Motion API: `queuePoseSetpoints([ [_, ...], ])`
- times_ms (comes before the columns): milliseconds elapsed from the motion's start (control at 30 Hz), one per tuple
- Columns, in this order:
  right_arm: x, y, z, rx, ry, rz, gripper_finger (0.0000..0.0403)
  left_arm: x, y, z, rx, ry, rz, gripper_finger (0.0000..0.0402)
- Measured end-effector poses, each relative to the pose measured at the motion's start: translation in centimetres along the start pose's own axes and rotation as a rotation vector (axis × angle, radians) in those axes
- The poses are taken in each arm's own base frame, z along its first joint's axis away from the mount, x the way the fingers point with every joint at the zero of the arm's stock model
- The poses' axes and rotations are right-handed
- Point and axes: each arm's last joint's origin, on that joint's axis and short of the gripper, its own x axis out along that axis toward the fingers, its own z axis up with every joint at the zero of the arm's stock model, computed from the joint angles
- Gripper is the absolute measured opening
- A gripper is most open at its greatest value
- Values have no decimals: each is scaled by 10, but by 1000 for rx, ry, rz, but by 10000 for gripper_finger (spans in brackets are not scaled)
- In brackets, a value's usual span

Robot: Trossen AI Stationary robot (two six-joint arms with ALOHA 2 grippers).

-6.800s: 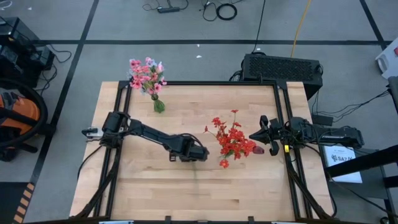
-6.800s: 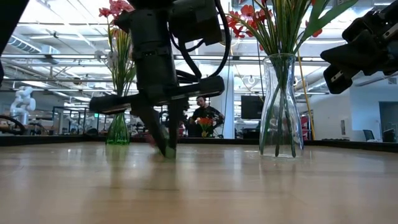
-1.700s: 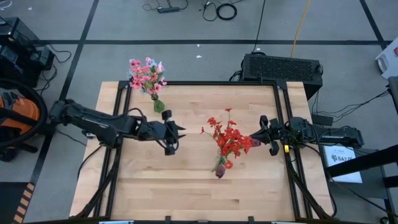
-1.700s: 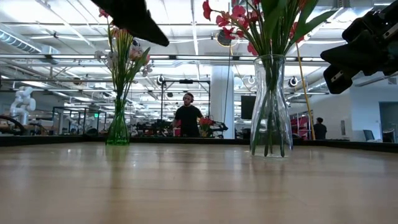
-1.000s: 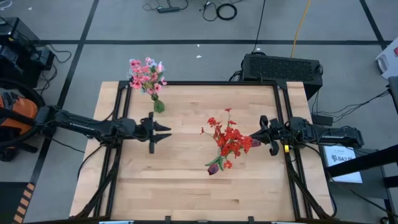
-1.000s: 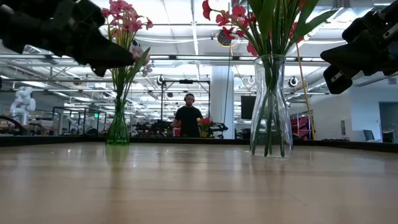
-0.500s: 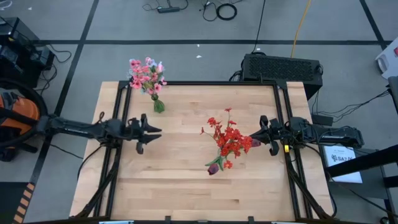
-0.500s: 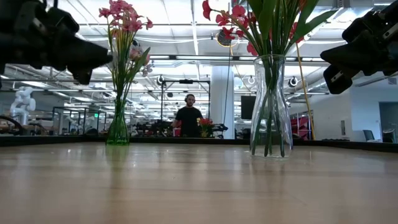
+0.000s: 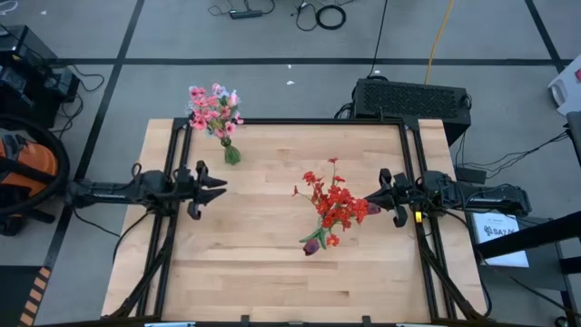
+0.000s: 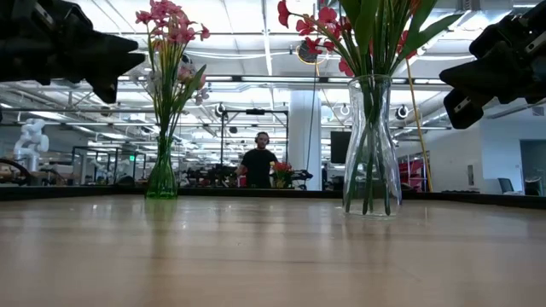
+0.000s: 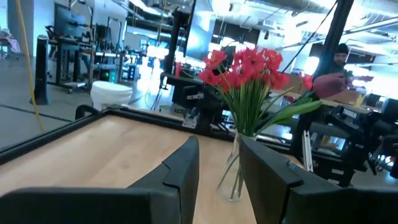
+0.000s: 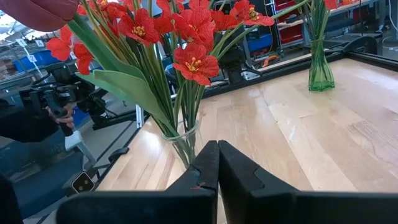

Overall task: Sort flowers into vase by color
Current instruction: Return to Home Position

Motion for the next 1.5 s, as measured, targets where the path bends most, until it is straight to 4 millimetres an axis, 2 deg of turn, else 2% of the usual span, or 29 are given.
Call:
queuePoseSetpoints([
  [300,0,0,0,0,0,0,0,-6,4,-5,-13,47,36,121],
  [500,0,0,0,1,3,-1,0,-7,6,-11,66,106,51,121],
  [1500,0,0,0,1,5,-2,0,-6,6,-12,62,114,53,121],
])
